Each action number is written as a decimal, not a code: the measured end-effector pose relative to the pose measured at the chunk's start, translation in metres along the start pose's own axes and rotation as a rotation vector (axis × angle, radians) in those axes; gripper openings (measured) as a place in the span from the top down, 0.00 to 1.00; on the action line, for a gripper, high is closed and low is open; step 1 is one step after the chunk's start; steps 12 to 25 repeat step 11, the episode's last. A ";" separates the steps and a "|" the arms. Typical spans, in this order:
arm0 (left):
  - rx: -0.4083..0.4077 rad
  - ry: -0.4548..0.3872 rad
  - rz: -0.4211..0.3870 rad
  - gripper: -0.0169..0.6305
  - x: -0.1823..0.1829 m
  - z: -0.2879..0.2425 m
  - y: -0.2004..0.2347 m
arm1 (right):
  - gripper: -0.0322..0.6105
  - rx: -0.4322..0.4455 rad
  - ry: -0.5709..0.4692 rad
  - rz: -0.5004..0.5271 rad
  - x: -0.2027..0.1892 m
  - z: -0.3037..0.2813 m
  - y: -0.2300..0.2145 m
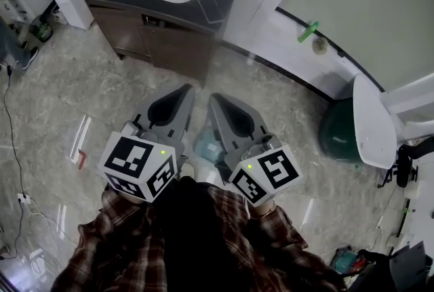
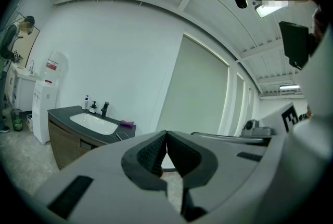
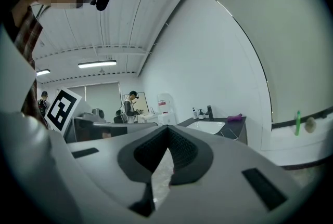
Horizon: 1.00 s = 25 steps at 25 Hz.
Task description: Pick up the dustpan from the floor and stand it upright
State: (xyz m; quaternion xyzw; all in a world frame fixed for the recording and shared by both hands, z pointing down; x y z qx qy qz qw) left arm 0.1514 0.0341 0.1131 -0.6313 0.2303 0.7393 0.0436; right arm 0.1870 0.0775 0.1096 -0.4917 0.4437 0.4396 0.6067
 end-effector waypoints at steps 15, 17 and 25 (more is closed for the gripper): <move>0.037 -0.001 0.006 0.95 -0.003 0.017 0.004 | 0.93 0.017 0.016 -0.012 -0.008 0.002 0.011; 0.037 -0.001 0.006 0.95 -0.003 0.017 0.004 | 0.93 0.017 0.016 -0.012 -0.008 0.002 0.011; 0.037 -0.001 0.006 0.95 -0.003 0.017 0.004 | 0.93 0.017 0.016 -0.012 -0.008 0.002 0.011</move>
Point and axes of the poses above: the fingertips, and each gripper's own axes: z backward along the fingers, y to its left, x out of its top, the point moved 1 cm from there along z, backward along the fingers, and after that the axes turned 12 degrees about -y, right-handed, at the moved point
